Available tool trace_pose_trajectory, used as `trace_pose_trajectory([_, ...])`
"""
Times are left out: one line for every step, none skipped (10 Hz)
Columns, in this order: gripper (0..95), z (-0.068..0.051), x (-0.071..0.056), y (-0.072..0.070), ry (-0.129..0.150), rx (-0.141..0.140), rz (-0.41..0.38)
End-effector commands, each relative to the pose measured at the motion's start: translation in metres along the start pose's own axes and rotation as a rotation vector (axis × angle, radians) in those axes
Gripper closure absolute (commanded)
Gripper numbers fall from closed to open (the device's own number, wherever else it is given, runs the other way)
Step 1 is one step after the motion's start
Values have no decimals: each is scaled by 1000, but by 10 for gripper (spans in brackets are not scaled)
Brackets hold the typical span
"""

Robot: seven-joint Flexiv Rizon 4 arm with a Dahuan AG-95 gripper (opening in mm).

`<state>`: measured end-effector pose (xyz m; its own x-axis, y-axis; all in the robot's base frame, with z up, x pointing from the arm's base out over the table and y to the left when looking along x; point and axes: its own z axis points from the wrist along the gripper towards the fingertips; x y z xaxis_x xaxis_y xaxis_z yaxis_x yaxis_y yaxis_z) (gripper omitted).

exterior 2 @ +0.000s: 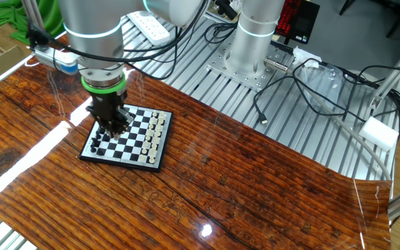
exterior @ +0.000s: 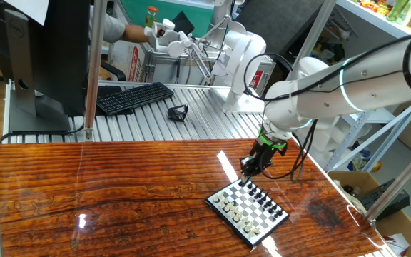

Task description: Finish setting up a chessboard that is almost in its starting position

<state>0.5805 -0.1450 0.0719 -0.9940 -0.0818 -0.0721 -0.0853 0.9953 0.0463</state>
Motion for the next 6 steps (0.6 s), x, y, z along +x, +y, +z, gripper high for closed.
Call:
trace_pose_trajectory([950, 1, -4, -6, -5, -1, -15])
trace_pose_trajectory([950, 1, -7, -10, -5, -1, -23])
trace_pose_trajectory([950, 1, -9, -12, -5, -1, -26])
trace_pose_trajectory([950, 1, -13, -16, -5, 0, -30])
trace_pose_trajectory([950, 2, -15, -20, -6, 0, -33])
trace_pose_trajectory([950, 3, -16, -24, -6, 0, -36])
